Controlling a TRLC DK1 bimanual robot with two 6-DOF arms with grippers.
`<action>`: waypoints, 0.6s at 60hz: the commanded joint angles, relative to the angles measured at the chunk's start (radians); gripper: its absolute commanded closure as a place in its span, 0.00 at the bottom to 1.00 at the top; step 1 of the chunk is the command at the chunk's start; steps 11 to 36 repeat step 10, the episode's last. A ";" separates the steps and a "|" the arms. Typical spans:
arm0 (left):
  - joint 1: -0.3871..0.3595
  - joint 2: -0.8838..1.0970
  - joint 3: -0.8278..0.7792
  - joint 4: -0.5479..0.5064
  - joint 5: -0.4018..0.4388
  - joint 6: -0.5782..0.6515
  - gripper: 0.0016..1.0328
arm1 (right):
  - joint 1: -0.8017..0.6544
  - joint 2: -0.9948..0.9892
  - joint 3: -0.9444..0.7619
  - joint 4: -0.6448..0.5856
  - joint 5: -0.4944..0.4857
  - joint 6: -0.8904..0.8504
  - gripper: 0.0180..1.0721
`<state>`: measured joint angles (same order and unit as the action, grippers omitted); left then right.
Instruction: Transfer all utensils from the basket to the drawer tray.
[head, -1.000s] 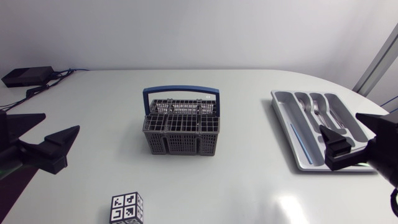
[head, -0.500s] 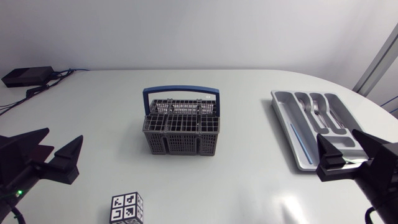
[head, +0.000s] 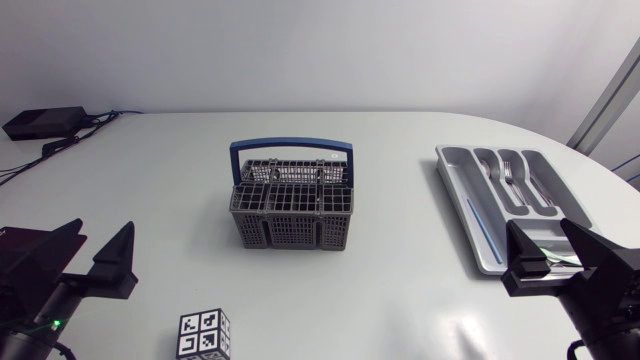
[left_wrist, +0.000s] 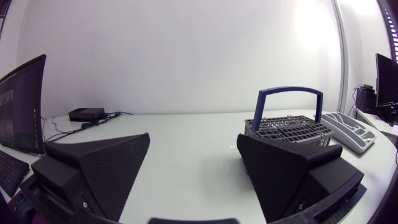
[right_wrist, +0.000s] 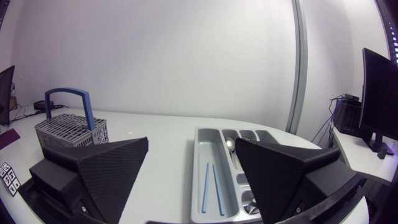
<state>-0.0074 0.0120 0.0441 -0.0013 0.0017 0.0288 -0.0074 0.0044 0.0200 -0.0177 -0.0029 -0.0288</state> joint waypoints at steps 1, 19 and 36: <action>0.007 -0.012 -0.044 0.001 -0.002 -0.029 0.05 | 0.007 -0.004 -0.020 0.018 0.003 0.029 0.04; 0.007 -0.012 -0.044 0.001 -0.002 -0.029 0.05 | 0.007 -0.004 -0.020 0.018 0.003 0.029 0.04; 0.007 -0.012 -0.044 0.001 -0.002 -0.029 0.05 | 0.007 -0.004 -0.020 0.018 0.003 0.029 0.04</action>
